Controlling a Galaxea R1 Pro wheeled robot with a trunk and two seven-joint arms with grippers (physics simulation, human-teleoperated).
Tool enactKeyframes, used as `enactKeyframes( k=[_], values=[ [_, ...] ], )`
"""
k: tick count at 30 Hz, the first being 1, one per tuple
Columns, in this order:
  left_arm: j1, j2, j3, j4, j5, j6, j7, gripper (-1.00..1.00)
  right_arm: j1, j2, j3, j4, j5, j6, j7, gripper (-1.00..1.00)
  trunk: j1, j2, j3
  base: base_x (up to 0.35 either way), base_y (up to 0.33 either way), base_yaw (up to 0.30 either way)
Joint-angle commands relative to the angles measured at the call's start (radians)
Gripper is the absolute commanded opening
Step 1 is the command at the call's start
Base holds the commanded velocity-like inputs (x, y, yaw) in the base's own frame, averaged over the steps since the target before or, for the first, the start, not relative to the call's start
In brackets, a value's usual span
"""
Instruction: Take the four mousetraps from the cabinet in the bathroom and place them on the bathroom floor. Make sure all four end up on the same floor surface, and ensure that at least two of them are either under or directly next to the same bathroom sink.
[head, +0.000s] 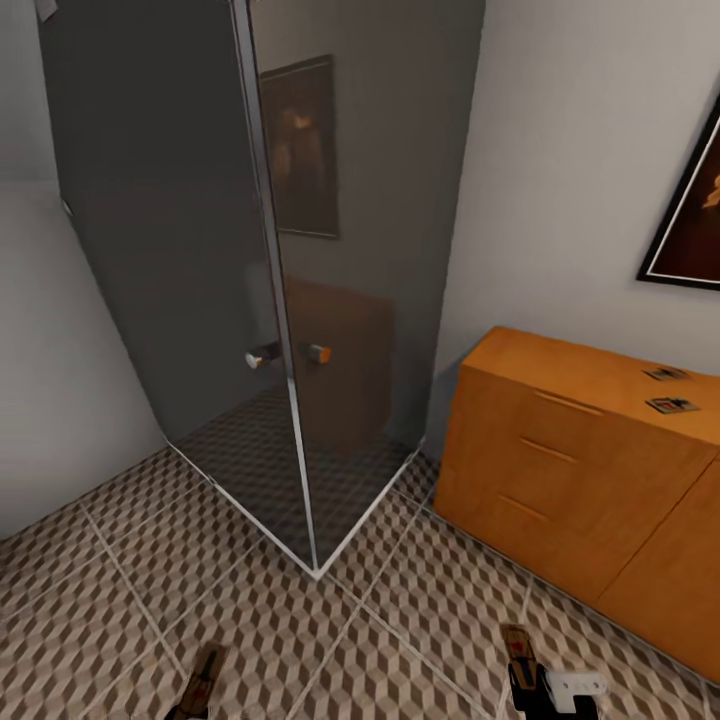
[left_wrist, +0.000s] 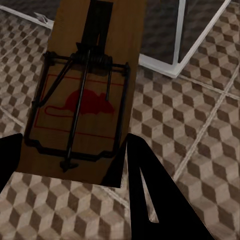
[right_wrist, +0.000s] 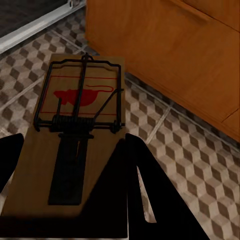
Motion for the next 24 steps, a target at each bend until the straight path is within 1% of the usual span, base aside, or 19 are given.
enactKeyframes(
  k=[1,24],
  values=[
    [-0.002,-0.001,-0.008,0.003,0.003,-0.004,0.006,-1.00,0.000,0.000,-0.002,0.000,0.008,-0.003,-0.002,-1.00,0.000,-0.001,-0.001,0.000,0.000,0.288],
    [-0.002,-0.001,-0.008,0.003,0.002,-0.003,0.006,-1.00,0.000,0.001,-0.003,0.005,0.008,-0.003,-0.004,-1.00,0.000,-0.001,-0.001,0.000,0.000,0.288]
  ],
)
